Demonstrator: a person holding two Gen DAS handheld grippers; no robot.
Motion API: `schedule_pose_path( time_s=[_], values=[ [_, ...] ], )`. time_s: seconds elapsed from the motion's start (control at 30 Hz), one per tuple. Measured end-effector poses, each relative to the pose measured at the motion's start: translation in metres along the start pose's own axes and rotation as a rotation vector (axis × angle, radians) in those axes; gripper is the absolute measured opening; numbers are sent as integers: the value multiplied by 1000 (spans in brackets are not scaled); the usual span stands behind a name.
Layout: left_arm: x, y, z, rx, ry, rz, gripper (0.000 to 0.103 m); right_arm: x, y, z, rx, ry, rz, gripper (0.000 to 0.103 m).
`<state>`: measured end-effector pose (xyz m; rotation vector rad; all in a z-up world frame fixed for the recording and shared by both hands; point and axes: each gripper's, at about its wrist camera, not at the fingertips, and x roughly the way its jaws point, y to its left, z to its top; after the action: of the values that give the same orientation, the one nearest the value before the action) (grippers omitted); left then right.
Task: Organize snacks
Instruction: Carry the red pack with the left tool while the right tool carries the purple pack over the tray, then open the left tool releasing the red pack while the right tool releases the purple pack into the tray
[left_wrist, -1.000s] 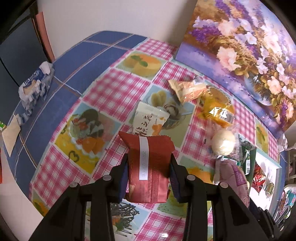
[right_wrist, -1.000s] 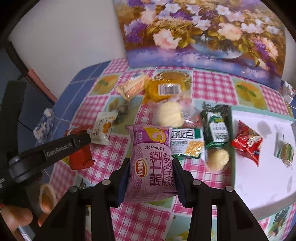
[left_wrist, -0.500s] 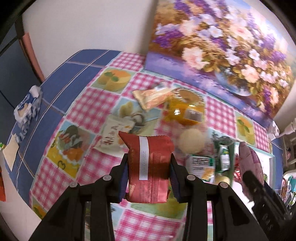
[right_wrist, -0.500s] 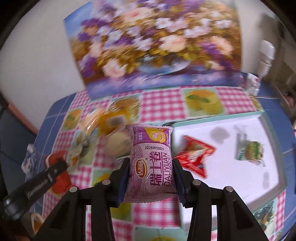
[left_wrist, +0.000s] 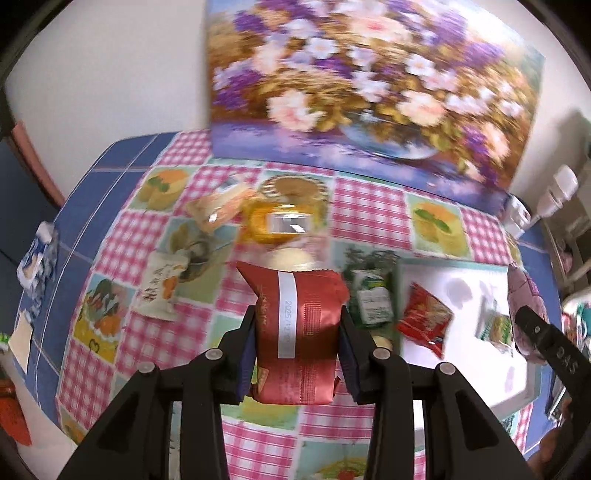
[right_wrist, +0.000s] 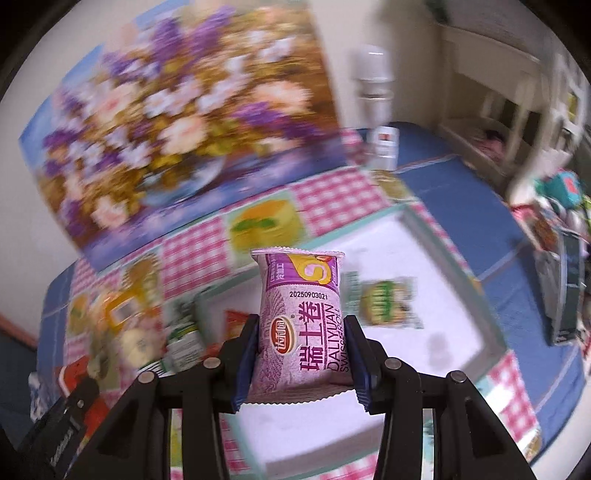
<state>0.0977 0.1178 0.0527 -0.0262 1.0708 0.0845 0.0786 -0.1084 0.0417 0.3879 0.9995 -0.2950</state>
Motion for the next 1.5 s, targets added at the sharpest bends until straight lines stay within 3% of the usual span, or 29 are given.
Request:
schedule_pose_path(
  time_s=[0.27, 0.53, 0.73, 0.97, 1.1, 1.37, 1.43, 1.5],
  values=[
    [-4, -68, -9, 120, 12, -88, 41, 2, -52, 6, 102, 19, -107, 47],
    [4, -115, -20, 221, 47, -124, 41, 5, -91, 7, 190, 53, -143, 48],
    [14, -126, -25, 236, 93, -148, 41, 15, -105, 2, 217, 107, -151, 48],
    [27, -141, -35, 276, 128, -116, 41, 49, -119, -13, 251, 263, -171, 48],
    [39, -143, -39, 276, 165, -107, 41, 55, -122, -15, 254, 291, -176, 48],
    [40, -144, -41, 281, 159, -80, 42, 53, -124, -17, 254, 301, -175, 49],
    [40, -145, -40, 279, 156, -76, 47, 55, -126, -16, 260, 306, -176, 52],
    [40, -143, -40, 269, 161, -79, 60, 58, -125, -14, 259, 315, -179, 59]
  ],
)
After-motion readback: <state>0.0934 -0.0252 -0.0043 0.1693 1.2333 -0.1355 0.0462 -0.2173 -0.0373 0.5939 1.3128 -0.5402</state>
